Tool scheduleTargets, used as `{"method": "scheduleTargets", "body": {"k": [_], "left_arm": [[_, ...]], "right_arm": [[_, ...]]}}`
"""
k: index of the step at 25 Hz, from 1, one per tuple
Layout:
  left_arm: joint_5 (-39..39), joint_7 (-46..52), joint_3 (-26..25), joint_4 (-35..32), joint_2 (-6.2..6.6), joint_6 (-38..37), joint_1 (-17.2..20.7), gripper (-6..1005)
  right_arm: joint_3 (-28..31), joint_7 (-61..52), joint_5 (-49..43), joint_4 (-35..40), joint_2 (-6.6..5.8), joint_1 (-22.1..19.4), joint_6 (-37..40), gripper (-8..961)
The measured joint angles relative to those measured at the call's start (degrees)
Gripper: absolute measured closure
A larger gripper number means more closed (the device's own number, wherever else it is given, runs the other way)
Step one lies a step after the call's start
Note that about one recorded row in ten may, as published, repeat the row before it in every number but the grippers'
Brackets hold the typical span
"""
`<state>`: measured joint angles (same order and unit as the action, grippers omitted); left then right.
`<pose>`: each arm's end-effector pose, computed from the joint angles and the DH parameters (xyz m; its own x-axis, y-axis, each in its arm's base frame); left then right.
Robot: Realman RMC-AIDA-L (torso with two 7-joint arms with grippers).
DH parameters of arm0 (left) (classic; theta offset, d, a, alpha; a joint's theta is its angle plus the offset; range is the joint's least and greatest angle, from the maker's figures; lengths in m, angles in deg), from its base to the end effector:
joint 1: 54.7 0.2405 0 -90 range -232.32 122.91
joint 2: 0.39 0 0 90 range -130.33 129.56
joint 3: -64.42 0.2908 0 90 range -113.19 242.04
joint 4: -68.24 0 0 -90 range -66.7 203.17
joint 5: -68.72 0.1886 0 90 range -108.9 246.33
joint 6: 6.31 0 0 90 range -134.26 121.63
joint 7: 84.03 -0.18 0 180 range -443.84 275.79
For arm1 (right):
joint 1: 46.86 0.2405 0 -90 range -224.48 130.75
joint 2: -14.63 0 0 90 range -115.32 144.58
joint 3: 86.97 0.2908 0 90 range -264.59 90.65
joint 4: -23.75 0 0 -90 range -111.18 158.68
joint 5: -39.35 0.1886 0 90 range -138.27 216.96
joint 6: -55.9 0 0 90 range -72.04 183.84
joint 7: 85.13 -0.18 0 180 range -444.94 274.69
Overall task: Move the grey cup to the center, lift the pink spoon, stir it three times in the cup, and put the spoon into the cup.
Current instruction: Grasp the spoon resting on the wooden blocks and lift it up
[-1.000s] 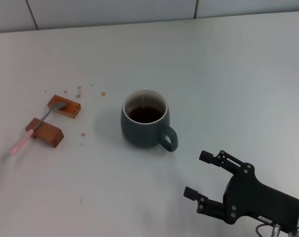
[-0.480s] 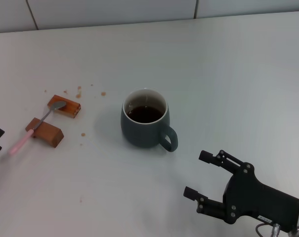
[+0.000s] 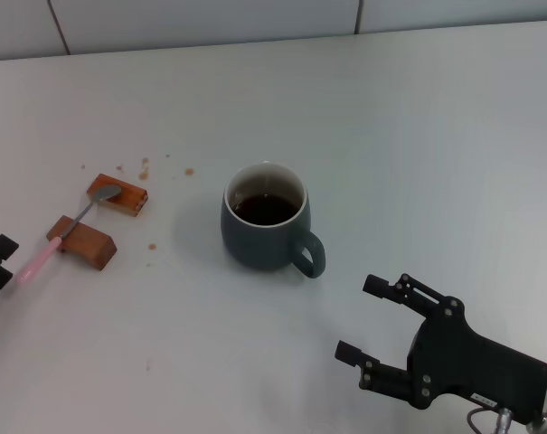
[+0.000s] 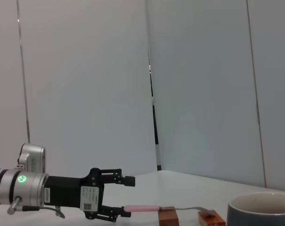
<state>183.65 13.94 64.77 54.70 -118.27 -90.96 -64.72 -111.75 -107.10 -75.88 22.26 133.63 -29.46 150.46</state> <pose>-0.4019 0.2359 -0.0204 -0.2794 0.4670 0.8390 0.9445 -0.0234 0.3276 0.2870 0.2088 -0.1078 0.6904 -0.0449 -0.7220 -0.3731 -0.8772 -0.3022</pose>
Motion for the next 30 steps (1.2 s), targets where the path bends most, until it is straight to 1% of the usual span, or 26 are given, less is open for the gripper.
{"method": "scheduleTargets", "body": {"k": [8,30], "left_arm": [[0.6,0.3,0.0,0.8,0.01,0.3,-0.1,188],[1.3,1.5,0.1,2.5,0.02,0.5,-1.1,243]], "right_arm": [[0.0,0.0,0.0,0.1,0.00,0.0,0.0,127],[0.0,0.0,0.0,0.1,0.00,0.4,0.0,127]]}}
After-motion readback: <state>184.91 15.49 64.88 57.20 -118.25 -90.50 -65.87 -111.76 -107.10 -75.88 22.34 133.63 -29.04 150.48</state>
